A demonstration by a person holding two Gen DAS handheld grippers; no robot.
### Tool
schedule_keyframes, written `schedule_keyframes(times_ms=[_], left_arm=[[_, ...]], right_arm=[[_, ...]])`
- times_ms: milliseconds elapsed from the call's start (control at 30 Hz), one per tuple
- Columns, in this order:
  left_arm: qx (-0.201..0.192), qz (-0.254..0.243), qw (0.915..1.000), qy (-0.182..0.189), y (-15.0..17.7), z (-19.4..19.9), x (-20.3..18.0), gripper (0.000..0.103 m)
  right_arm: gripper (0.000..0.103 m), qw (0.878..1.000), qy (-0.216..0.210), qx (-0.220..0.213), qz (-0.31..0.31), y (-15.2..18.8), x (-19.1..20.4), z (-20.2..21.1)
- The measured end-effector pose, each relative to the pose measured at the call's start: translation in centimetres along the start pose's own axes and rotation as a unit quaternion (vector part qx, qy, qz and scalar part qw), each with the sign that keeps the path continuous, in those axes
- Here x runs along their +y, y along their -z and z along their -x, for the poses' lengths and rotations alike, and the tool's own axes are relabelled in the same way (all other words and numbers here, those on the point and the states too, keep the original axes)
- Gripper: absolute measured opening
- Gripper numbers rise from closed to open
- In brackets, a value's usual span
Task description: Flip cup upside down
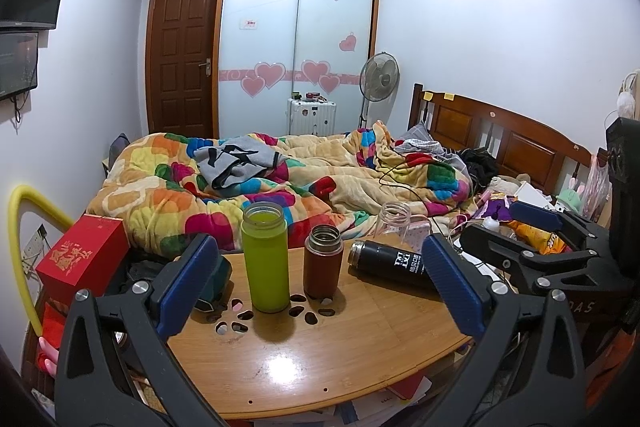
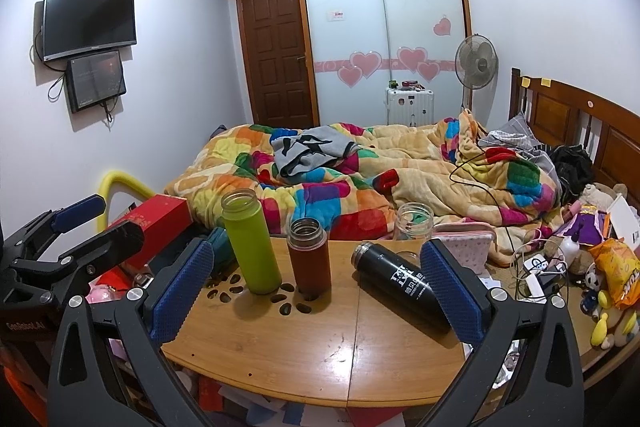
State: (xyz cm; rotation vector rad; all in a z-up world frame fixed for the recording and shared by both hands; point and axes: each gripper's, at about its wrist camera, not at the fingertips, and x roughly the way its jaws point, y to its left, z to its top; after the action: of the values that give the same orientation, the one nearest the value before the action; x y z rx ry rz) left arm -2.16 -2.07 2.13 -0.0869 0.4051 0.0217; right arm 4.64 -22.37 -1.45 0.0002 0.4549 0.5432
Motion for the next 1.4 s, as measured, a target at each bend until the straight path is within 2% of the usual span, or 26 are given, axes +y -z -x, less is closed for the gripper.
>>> schedule_keyframes(times_ms=[400,500,600,733,867,933,1067,1133,1400], left_arm=[[0.003,0.000,1.0000,-0.007,0.0,-1.2,0.8,0.103],[0.023,0.001,0.9996,-0.019,0.2,-3.9,1.9,0.103],[0.061,0.011,0.9979,-0.017,0.7,-7.6,3.4,0.103],[0.103,0.025,0.9940,-0.028,1.7,-13.1,5.3,0.103],[0.137,0.053,0.9890,-0.022,2.9,-17.8,7.1,0.103],[0.141,0.056,0.9881,-0.023,3.4,-19.3,7.5,0.091],[0.144,0.056,0.9874,-0.033,3.8,-21.4,7.7,0.084],[0.145,0.058,0.9873,-0.031,3.9,-21.9,7.7,0.068],[0.147,0.038,0.9878,-0.031,4.0,-21.1,7.0,0.063]], right_arm=[[0.103,1.000,-0.004,0.005,0.004,0.3,0.2,-0.7],[0.103,1.000,-0.004,0.011,0.002,0.7,-0.2,-1.7],[0.103,1.000,-0.002,0.024,-0.002,1.2,-0.8,-2.7],[0.103,0.999,-0.001,0.041,-0.012,2.0,-1.8,-4.1],[0.103,0.998,0.003,0.059,-0.018,2.8,-2.6,-5.5],[0.103,0.998,0.004,0.066,-0.020,3.1,-3.1,-6.0],[0.103,0.996,0.005,0.084,-0.023,3.9,-3.6,-7.3],[0.103,0.995,0.007,0.094,-0.025,4.4,-3.9,-7.9],[0.103,0.993,-0.001,0.117,-0.027,5.7,-4.1,-9.4]])
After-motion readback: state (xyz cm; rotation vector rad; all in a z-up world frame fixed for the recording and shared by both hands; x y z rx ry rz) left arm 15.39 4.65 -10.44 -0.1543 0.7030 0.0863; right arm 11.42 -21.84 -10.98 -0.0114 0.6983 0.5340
